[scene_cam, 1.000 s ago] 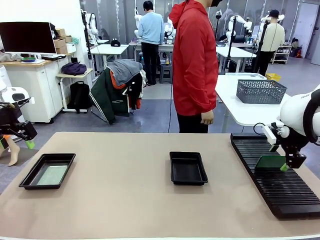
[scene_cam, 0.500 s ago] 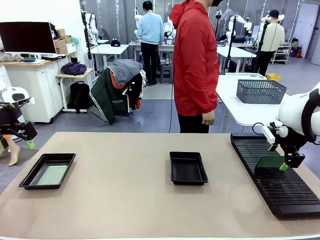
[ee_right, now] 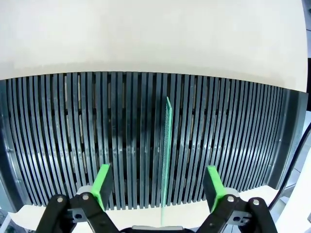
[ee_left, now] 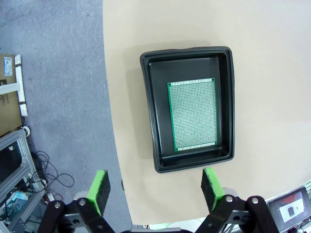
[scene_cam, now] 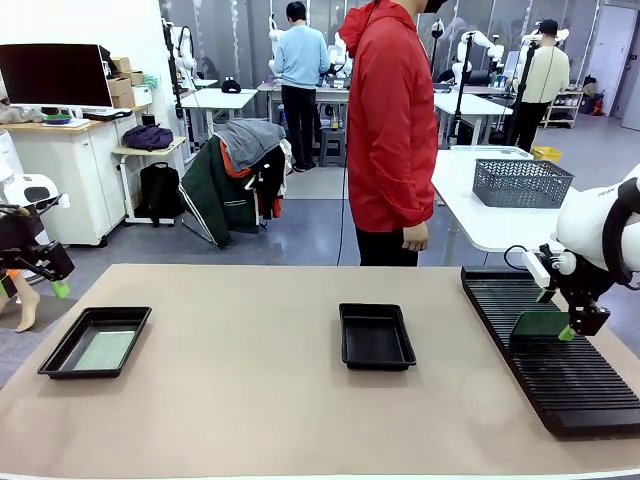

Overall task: Inspect and transfer BCBs to ESD trays.
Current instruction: Pick up the Blank PCB from the PCB Rack and place it in the right ESD tray.

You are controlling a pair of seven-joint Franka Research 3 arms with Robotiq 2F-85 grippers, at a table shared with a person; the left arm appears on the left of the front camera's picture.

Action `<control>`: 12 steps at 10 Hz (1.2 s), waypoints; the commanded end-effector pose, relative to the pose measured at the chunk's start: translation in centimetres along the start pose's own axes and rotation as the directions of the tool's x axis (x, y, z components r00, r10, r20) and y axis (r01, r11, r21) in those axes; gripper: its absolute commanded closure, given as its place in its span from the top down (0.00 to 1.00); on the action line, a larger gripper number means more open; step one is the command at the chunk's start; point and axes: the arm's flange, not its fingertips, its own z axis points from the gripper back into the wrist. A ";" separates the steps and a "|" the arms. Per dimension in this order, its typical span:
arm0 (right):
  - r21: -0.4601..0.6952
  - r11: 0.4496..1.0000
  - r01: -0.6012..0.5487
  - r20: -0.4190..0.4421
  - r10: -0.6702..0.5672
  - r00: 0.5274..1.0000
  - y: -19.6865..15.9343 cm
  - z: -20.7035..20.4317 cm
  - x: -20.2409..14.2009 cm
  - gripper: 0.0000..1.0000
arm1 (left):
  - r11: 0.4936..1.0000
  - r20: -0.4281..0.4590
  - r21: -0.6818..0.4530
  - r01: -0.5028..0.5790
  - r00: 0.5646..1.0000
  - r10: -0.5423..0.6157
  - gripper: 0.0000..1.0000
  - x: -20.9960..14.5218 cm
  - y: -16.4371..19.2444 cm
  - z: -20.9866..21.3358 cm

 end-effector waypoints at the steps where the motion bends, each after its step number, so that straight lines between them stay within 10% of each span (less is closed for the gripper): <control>1: -0.004 1.000 -0.002 0.004 0.002 1.000 -0.2 -0.3 -0.5 0.94 | 1.000 0.001 0.001 0.007 1.000 -0.007 1.00 -0.2 0.1 -0.1; 12: 0.017 1.000 -0.018 -0.018 0.018 1.000 -0.8 -0.6 -1.1 0.47 | 1.000 0.001 0.001 0.007 1.000 -0.007 1.00 -0.2 0.1 -0.1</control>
